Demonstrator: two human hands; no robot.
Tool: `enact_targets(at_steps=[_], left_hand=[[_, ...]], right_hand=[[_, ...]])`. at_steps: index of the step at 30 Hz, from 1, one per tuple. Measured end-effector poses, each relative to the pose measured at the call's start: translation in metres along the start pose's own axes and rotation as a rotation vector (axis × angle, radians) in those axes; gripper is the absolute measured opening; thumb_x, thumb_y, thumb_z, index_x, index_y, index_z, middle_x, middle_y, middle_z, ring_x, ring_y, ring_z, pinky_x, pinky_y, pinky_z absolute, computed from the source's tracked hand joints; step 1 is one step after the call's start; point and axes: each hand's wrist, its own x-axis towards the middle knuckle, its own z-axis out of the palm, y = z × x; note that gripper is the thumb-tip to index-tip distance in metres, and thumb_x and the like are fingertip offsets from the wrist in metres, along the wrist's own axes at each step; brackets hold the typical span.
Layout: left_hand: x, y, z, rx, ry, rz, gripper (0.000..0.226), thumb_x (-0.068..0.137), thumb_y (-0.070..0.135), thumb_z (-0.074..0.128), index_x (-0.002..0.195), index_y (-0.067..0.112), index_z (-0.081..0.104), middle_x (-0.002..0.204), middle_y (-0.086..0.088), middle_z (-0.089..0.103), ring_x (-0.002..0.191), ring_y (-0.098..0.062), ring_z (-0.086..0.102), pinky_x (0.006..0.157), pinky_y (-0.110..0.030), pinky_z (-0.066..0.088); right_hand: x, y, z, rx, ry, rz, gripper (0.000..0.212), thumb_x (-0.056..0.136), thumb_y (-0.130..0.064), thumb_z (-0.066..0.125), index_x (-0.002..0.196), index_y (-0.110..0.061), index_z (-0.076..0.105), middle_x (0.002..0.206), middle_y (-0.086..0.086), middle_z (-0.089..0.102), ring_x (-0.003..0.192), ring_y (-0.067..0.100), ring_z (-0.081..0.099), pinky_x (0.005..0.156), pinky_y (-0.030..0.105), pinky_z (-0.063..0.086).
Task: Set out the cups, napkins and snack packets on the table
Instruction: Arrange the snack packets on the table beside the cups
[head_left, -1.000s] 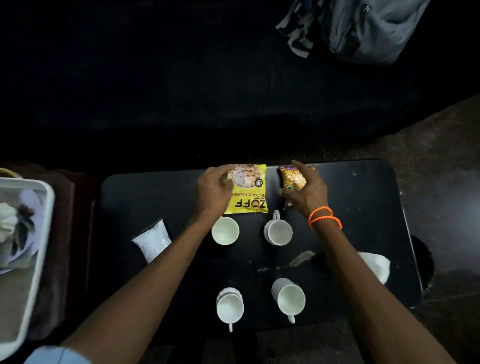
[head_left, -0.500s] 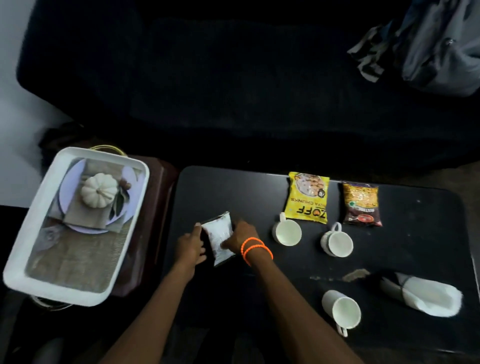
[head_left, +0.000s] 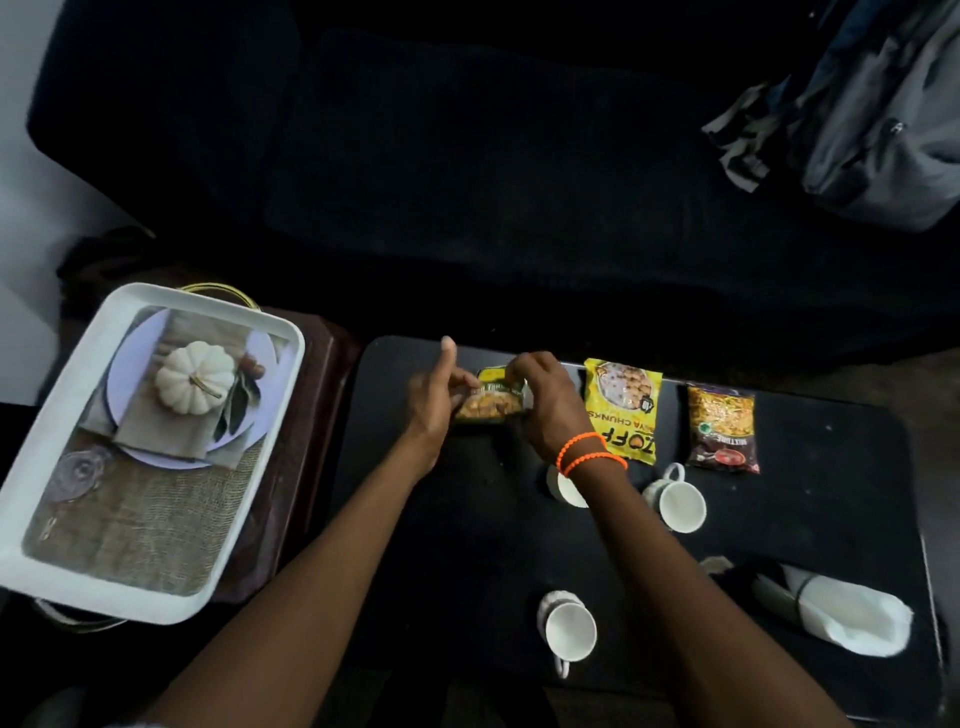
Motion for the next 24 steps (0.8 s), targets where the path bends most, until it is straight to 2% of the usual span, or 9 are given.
enact_targets(at_steps=[3,5,6,7,10,11,14,18,24], left_hand=[[0.01,-0.027,-0.005,0.358,0.031,0.069,0.051,0.097,0.055,0.06,0.066,0.017,0.074,0.083,0.001,0.072,0.08,-0.012,0.065,0.077,-0.033,0.049],[0.016,-0.043,-0.01,0.467,0.04,0.057,0.032,0.091,0.051,0.07,0.086,0.019,0.075,0.098,-0.003,0.074,0.09,-0.019,0.069,0.081,-0.036,0.054],[0.018,-0.047,-0.009,0.479,0.033,0.038,0.035,0.086,0.049,0.076,0.103,0.019,0.073,0.111,-0.004,0.071,0.1,-0.021,0.069,0.087,-0.039,0.058],[0.02,-0.048,-0.007,0.486,0.011,0.019,0.047,0.083,0.047,0.08,0.119,0.019,0.068,0.122,-0.005,0.067,0.107,-0.022,0.066,0.092,-0.042,0.058],[0.026,-0.047,0.005,0.592,-0.095,0.081,0.072,0.081,0.034,0.085,0.145,0.024,0.053,0.129,-0.005,0.059,0.109,-0.022,0.064,0.093,-0.042,0.059],[0.028,-0.046,0.01,0.631,-0.123,0.131,0.074,0.081,0.026,0.085,0.147,0.024,0.051,0.129,-0.006,0.059,0.105,-0.021,0.065,0.091,-0.039,0.059],[0.038,-0.037,0.024,0.659,-0.153,0.192,0.075,0.082,0.011,0.082,0.15,0.021,0.051,0.131,-0.011,0.064,0.1,-0.02,0.07,0.091,-0.032,0.059],[0.046,-0.03,0.039,0.693,-0.178,0.172,0.077,0.086,0.008,0.08,0.154,0.02,0.045,0.135,-0.011,0.066,0.103,-0.022,0.073,0.094,-0.033,0.058],[0.044,-0.033,0.041,0.651,-0.132,0.16,0.079,0.083,0.002,0.08,0.153,0.02,0.047,0.13,-0.012,0.068,0.101,-0.022,0.073,0.086,-0.026,0.055]], right_hand=[[-0.001,0.016,-0.002,-0.059,-0.033,0.146,0.035,0.072,0.02,0.061,0.096,-0.005,0.065,0.107,0.012,0.063,0.095,0.028,0.061,0.071,0.026,0.042],[0.0,0.024,0.005,-0.024,0.003,0.26,0.031,0.079,0.017,0.06,0.097,-0.006,0.068,0.1,0.011,0.067,0.093,0.03,0.066,0.068,0.021,0.04],[0.002,0.026,0.009,-0.012,0.022,0.279,0.028,0.082,0.012,0.062,0.102,-0.006,0.069,0.102,0.013,0.069,0.094,0.03,0.067,0.068,0.017,0.038],[0.004,0.027,0.014,-0.009,0.024,0.284,0.03,0.084,0.007,0.064,0.11,-0.007,0.069,0.11,0.016,0.068,0.098,0.032,0.066,0.071,0.017,0.038],[0.012,0.028,0.03,-0.044,-0.086,0.262,0.049,0.086,-0.002,0.07,0.134,-0.011,0.061,0.134,0.021,0.055,0.116,0.037,0.06,0.093,0.033,0.05],[0.014,0.029,0.034,-0.064,-0.104,0.258,0.052,0.087,-0.004,0.072,0.137,-0.012,0.06,0.136,0.02,0.053,0.118,0.038,0.059,0.097,0.037,0.051],[0.021,0.034,0.04,-0.104,-0.048,0.269,0.055,0.086,-0.004,0.074,0.138,-0.015,0.06,0.136,0.019,0.052,0.117,0.038,0.061,0.097,0.041,0.053],[0.028,0.041,0.036,-0.139,-0.002,0.274,0.053,0.087,-0.003,0.074,0.136,-0.017,0.06,0.137,0.018,0.052,0.121,0.037,0.057,0.097,0.046,0.053],[0.025,0.044,0.035,-0.1,-0.008,0.245,0.052,0.086,-0.003,0.075,0.135,-0.015,0.062,0.141,0.019,0.052,0.124,0.035,0.057,0.099,0.039,0.052]])
